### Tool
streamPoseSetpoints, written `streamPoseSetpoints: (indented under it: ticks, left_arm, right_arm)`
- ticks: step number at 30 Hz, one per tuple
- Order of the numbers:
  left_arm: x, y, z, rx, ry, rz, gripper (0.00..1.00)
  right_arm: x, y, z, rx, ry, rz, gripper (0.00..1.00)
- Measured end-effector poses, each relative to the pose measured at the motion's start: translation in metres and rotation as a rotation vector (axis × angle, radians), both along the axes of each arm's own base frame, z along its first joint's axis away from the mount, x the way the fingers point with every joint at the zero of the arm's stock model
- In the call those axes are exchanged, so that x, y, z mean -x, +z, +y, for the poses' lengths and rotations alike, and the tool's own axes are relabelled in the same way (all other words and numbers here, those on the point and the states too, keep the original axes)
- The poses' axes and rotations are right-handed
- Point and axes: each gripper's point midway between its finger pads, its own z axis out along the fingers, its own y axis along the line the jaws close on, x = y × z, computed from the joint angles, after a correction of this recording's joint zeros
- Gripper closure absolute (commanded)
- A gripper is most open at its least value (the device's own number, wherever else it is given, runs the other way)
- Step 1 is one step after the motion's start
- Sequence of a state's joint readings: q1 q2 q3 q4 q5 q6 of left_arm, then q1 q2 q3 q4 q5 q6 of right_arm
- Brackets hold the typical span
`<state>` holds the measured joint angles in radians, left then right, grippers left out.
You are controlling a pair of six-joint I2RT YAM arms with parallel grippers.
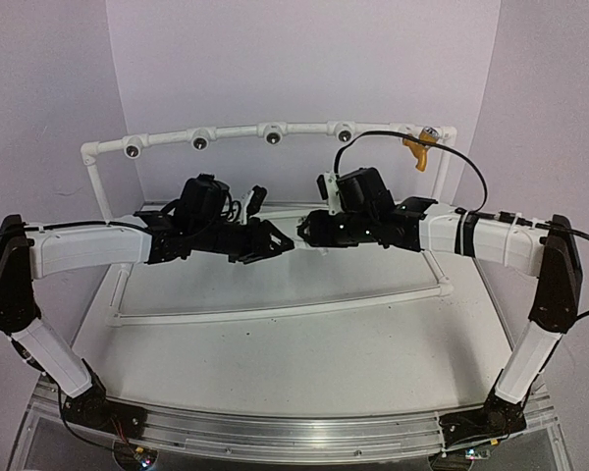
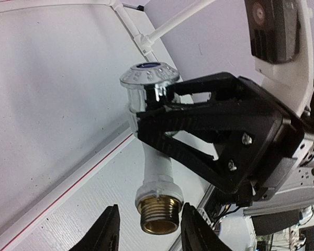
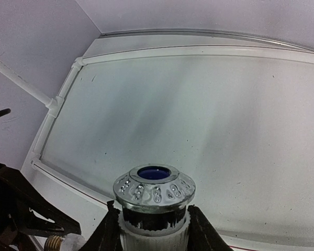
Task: Install the water faucets
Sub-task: Pass from the right arm to the left, then pass from the left arm to the right
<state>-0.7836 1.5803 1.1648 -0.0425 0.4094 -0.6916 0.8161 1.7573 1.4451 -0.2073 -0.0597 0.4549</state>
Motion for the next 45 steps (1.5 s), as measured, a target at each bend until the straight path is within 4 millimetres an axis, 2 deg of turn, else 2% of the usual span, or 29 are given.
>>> streamPoseSetpoints:
  ticks: [3, 7, 12, 14, 15, 18, 20, 21, 25, 30, 33, 35, 37, 43, 45]
  left_arm:
    - [-0.002, 0.0, 0.002, 0.003, 0.003, 0.004, 0.73]
    - [-0.002, 0.0, 0.001, 0.007, 0.001, 0.014, 0.78]
    - [0.0, -0.003, -0.002, 0.011, -0.019, 0.03, 0.97]
    - [0.0, -0.003, -0.003, 0.015, -0.025, 0.036, 1.0]
    - [0.0, -0.003, -0.004, 0.017, -0.03, 0.035, 1.0]
    - [0.001, -0.003, -0.004, 0.02, -0.037, 0.036, 1.0]
    - [0.001, -0.003, -0.004, 0.021, -0.042, 0.032, 1.0]
    - [0.0, -0.002, -0.004, 0.023, -0.046, 0.026, 1.0]
    - [0.008, 0.001, -0.001, 0.032, -0.095, -0.004, 1.0]
    - [0.031, 0.022, 0.012, 0.068, -0.184, -0.082, 1.0]
    - [0.046, 0.047, 0.019, 0.11, -0.237, -0.152, 1.0]
    - [0.055, 0.065, 0.022, 0.144, -0.268, -0.198, 1.0]
    - [0.063, 0.075, 0.025, 0.164, -0.296, -0.218, 1.0]
    - [0.071, 0.086, 0.024, 0.202, -0.347, -0.25, 1.0]
    - [0.072, 0.087, 0.024, 0.205, -0.348, -0.251, 1.0]
  right_arm:
    - [0.001, 0.0, 0.001, -0.002, 0.006, 0.001, 1.0]
    - [0.002, -0.001, 0.001, 0.001, 0.008, 0.004, 1.0]
    - [0.003, -0.005, -0.002, 0.018, 0.003, 0.016, 1.0]
    - [0.003, -0.005, -0.003, 0.02, 0.002, 0.018, 0.94]
    - [0.003, -0.006, -0.003, 0.021, 0.001, 0.019, 0.81]
    - [0.003, -0.006, -0.003, 0.023, 0.004, 0.019, 0.29]
    - [0.003, -0.005, -0.002, 0.023, 0.013, 0.017, 0.08]
    - [0.004, -0.004, -0.001, 0.024, 0.024, 0.013, 0.03]
    - [0.013, 0.011, -0.002, 0.023, 0.091, -0.023, 0.02]
    - [0.027, 0.051, -0.018, -0.058, 0.22, -0.038, 0.02]
    - [0.029, 0.073, -0.035, -0.152, 0.317, -0.018, 0.08]
    - [0.035, 0.081, -0.04, -0.215, 0.402, 0.008, 0.18]
    - [0.05, 0.087, -0.036, -0.274, 0.509, 0.039, 0.22]
    - [0.106, 0.092, -0.011, -0.39, 0.806, 0.139, 0.21]
    - [0.122, 0.093, -0.004, -0.406, 0.879, 0.146, 0.27]
